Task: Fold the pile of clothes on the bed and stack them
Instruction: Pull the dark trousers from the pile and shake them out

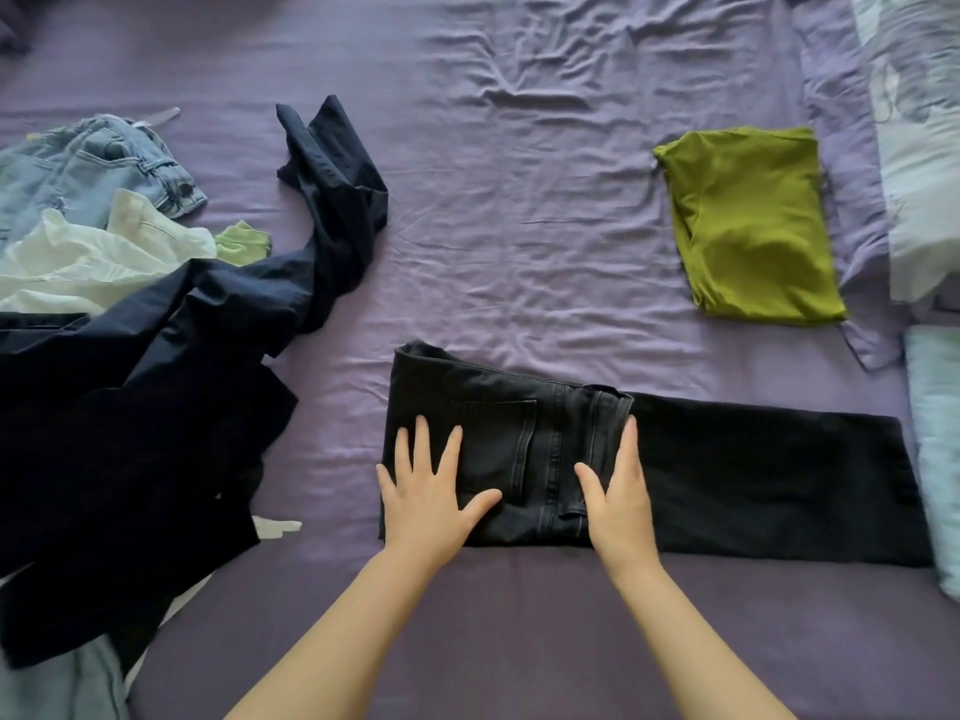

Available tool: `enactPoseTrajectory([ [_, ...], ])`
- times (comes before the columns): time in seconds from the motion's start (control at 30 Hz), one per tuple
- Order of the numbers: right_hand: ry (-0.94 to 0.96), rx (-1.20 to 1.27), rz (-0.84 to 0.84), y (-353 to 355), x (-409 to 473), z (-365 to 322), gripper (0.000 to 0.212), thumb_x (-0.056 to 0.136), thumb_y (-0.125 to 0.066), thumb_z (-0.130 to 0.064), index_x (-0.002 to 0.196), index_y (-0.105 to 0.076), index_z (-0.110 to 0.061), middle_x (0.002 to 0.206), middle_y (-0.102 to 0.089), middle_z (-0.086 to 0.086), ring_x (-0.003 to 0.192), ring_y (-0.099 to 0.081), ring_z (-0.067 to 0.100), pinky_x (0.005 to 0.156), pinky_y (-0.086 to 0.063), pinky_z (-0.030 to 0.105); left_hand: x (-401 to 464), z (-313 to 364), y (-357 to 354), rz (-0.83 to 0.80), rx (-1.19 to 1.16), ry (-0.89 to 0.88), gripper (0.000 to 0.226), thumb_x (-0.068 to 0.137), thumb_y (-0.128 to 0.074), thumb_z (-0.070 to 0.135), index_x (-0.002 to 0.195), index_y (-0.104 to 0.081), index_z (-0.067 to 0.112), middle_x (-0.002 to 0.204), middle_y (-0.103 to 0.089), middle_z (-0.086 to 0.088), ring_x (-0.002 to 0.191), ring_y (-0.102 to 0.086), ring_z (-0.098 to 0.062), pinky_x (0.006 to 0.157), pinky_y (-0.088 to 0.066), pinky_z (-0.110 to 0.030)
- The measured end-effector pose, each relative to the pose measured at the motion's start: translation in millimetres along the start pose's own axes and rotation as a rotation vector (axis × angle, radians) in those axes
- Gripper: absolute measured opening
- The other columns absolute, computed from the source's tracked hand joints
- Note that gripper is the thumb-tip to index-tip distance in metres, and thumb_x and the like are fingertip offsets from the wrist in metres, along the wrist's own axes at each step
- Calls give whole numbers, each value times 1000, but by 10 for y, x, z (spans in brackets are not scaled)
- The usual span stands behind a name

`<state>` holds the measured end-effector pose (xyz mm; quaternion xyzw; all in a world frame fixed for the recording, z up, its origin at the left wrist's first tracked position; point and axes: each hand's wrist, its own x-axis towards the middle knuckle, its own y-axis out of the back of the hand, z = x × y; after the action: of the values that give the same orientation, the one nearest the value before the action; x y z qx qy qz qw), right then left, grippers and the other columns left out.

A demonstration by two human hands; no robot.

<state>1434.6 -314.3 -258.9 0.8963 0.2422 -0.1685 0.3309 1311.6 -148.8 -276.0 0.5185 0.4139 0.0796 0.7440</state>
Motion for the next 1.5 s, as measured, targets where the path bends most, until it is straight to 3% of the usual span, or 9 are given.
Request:
enactPoseTrajectory([
  [0.2,521,-737,277,-99,-59,-43,60,92,-50,-38,146,-35,-15,151,-29,26,138,-29,42,111,-22,57,51,-85,55,54,-146,34,100,79,-44,76,151,11,34,155,30,-4,143,26,-26,118,-2,-51],
  [0.37,308,-1008,-55,-247,220,204,66,94,-11,-64,148,14,-34,151,30,10,142,28,24,115,5,58,144,-174,115,36,-342,141,108,77,-64,62,150,11,36,157,20,-7,146,3,-29,117,-15,-44],
  [0.5,265,-978,-111,-296,311,319,67,91,-11,-64,138,29,-38,147,36,6,136,36,18,115,10,54,182,-252,199,90,-452,99,105,77,-73,47,150,4,40,157,-4,-5,137,-25,-26,108,-31,-40],
  [0.67,191,-886,-265,-109,291,104,69,93,-19,-63,141,25,-41,158,23,4,142,29,18,116,8,51,226,-405,590,-156,-1340,391,95,79,-77,28,151,-16,23,132,-55,-4,113,-60,-25,96,-49,-41],
  [0.77,181,-808,-180,57,165,-176,67,95,-39,-54,152,-13,-31,160,-9,5,148,3,24,117,-3,50,136,-273,858,-342,-1465,274,45,85,-69,17,127,-55,11,109,-72,-6,95,-70,-23,79,-57,-36],
  [0.87,125,-268,-94,254,17,-511,49,93,-56,-37,138,-48,-20,147,-41,4,139,-30,20,110,-27,33,-26,53,1154,-430,-1537,132,42,87,-64,38,122,-59,15,113,-70,-4,100,-68,-22,87,-53,-35],
  [1.03,-80,416,-299,748,-191,-968,27,94,-53,-43,117,-62,-31,115,-66,-9,112,-60,11,97,-47,29,-274,814,1557,-495,-1345,-42,53,91,-35,67,125,-56,33,93,-73,-2,77,-65,-16,87,-46,-33],
  [1.2,-168,686,-403,1592,-102,-895,67,80,-50,-70,124,-63,-22,123,-66,3,116,-61,20,101,-44,38,-361,1730,1572,-473,-1051,-230,48,100,-24,53,141,-37,33,94,-69,-3,93,-60,-7,78,-37,-13],
  [1.5,-114,40,88,2553,205,108,21,85,-70,-21,101,-57,-17,93,-61,-5,89,-57,16,74,-43,28,-433,2574,721,-157,-594,-322,41,98,-47,22,139,-46,23,117,-57,3,108,-54,-11,88,-44,-21],
])
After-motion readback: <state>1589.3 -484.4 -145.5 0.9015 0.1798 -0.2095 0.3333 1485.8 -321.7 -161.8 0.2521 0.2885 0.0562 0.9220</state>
